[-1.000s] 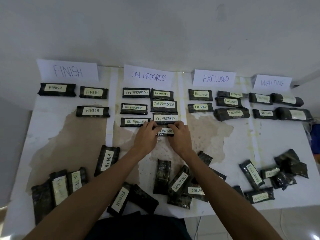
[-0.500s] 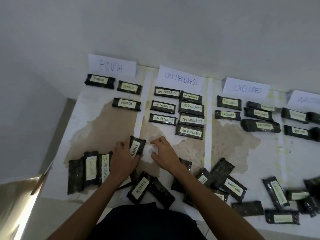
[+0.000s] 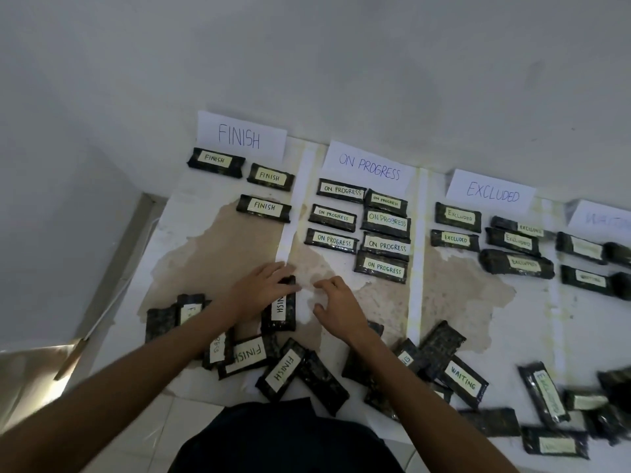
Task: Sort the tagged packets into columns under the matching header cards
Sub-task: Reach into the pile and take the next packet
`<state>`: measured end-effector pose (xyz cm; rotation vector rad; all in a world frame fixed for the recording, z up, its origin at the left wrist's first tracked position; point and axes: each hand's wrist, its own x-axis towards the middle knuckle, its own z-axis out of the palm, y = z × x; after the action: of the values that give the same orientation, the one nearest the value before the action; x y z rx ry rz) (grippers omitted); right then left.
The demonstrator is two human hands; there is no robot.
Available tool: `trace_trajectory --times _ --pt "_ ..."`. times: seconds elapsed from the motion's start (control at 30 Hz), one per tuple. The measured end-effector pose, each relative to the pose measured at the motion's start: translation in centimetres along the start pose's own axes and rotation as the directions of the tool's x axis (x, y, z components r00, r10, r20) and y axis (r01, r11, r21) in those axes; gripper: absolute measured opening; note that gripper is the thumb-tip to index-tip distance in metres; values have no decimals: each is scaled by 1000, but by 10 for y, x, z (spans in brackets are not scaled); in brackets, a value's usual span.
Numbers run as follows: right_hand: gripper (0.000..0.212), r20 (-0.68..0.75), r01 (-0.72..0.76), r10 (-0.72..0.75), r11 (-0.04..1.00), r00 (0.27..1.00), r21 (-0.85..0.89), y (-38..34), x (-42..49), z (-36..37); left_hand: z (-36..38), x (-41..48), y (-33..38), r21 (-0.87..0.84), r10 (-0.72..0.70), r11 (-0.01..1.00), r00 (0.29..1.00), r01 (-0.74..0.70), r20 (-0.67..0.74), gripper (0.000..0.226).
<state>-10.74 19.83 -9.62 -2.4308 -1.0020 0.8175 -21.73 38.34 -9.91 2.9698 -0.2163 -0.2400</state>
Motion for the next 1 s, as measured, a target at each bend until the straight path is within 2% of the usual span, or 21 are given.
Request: trace_trajectory --times 0.1,0.2,0.27,0.33,0.47,0.63,0.83,1.0 --pt "55 -22 43 -46 990 999 -131 11 -4 1 -12 9 -8 122 183 974 979 -193 93 69" --pt "73 40 111 -104 947 994 -302 21 -9 8 -15 15 -16 169 221 954 963 -246 153 59" --pt "79 90 128 -104 930 991 -344 24 -12 13 -15 15 -20 157 148 971 969 -181 198 58" --pt "79 73 133 -115 939 991 -319 23 -14 12 -14 8 -26 94 40 994 980 -59 197 63" --pt "75 21 176 -177 946 984 -271 10 -7 10 -7 -22 -38 -40 -180 982 981 183 69 67" --pt "69 38 289 -289 919 956 -270 -10 16 22 -2 -61 -59 -112 -417 905 908 410 -49 72" --pt "72 107 417 -404 860 909 -293 -44 53 41 -17 -79 -106 -171 -564 820 822 546 -81 77" --pt "70 151 473 -448 831 881 -295 -61 81 46 -25 -62 -161 -223 -605 788 790 574 -102 79"
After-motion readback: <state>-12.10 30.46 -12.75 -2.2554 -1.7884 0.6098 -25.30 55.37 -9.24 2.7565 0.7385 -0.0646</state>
